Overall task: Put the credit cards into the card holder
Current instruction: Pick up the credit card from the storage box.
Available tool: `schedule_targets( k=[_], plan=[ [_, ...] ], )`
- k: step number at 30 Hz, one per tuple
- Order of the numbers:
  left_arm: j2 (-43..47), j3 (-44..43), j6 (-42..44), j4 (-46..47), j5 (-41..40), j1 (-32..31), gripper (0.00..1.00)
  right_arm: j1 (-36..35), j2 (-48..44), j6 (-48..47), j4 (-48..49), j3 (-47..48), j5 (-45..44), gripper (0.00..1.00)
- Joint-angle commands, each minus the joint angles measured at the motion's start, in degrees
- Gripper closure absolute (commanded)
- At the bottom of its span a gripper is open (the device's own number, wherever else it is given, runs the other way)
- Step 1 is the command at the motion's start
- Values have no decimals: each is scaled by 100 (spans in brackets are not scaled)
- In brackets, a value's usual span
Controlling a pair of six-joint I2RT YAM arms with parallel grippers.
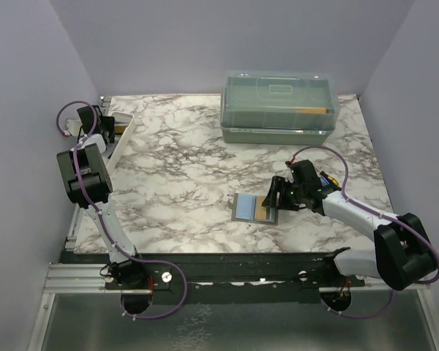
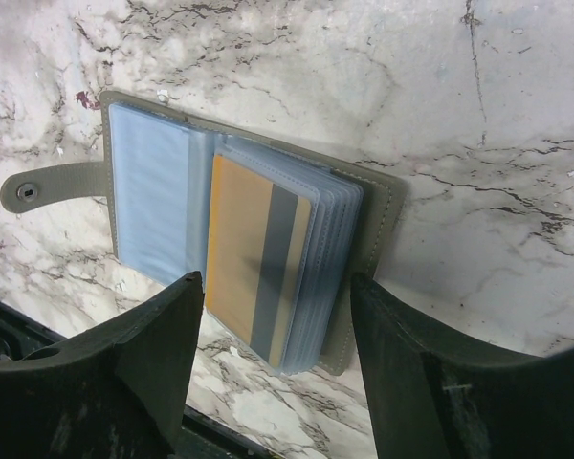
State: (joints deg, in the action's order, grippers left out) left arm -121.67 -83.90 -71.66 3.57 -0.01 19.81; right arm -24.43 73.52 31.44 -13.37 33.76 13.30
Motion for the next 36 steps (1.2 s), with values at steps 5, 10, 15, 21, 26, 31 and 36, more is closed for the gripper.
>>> schedule_targets(
  k=[5,10,15,21,26,31,36],
  plan=[
    [61,-145,-53,337,75,23,52,-35,67,-6,-26,105,-66,34],
    [134,-121,-27,339,45,23,55,-36,82,-5,-2,77,-44,34],
    [156,-85,-40,335,45,23,62,-36,77,2,-7,69,-46,34],
    [233,-74,1,331,-103,23,71,-36,37,9,-34,61,-65,34],
    [317,-130,33,325,-128,23,76,-36,-48,60,-47,66,-73,34],
    [491,-118,38,198,-179,23,78,-35,-53,74,-51,48,-42,34],
    [675,-118,-66,-246,-267,25,78,-34,-93,62,-70,52,-30,34]
  ],
)
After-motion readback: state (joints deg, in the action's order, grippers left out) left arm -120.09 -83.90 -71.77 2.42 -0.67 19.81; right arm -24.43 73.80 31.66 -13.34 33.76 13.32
